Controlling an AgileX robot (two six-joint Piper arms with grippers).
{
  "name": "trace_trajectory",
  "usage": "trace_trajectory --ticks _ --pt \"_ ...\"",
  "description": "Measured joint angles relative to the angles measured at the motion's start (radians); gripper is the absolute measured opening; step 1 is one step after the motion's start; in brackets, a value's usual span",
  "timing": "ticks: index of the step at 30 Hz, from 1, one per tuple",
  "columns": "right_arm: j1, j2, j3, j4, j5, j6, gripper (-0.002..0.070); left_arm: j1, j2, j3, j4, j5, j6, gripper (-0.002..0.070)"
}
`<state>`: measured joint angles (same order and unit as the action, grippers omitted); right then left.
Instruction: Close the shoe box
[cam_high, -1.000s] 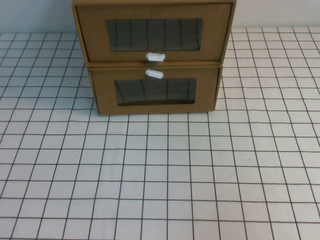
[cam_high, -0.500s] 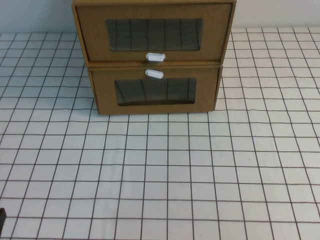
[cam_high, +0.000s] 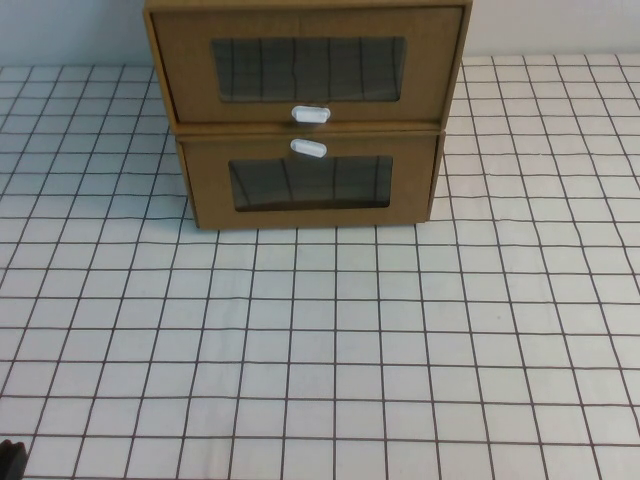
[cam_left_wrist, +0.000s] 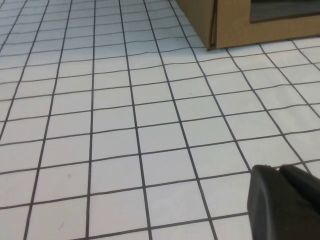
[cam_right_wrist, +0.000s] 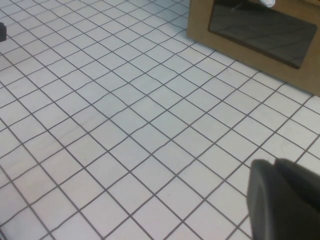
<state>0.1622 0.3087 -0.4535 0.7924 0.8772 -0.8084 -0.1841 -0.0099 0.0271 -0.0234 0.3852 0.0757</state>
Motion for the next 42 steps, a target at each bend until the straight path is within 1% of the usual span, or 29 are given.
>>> trace_trajectory --ticks 26,30,32,34,37,40,42 --pt "0.008 -0.004 0.0 -0.006 0.0 -0.002 -0.0013 0.0 0.0 0.0 0.002 0.0 0.0 -0.0006" --pt "0.008 -0.072 0.0 -0.054 -0.105 -0.014 -0.0013 0.0 -0.002 0.0 0.002 0.0 0.0 -0.0005" --pt "0.008 -0.119 0.0 -0.086 -0.201 -0.001 -0.0013 0.0 -0.002 0.0 0.002 0.0 0.0 -0.0006" --pt "0.008 -0.154 0.0 -0.149 -0.287 0.072 -0.0013 0.0 -0.002 0.0 0.002 0.0 0.0 -0.0006" --pt "0.005 -0.182 0.0 -0.336 -0.359 0.324 -0.0013 0.0 -0.002 0.0 0.002 0.0 0.0 -0.0006" --pt "0.005 -0.188 0.0 -0.59 -0.337 0.601 -0.0013 0.0 -0.002 0.0 0.004 0.0 0.0 -0.0006" --pt "-0.001 -0.191 0.0 -0.709 -0.294 0.739 -0.0013 0.0 -0.002 0.0 0.004 0.0 0.0 -0.0005"
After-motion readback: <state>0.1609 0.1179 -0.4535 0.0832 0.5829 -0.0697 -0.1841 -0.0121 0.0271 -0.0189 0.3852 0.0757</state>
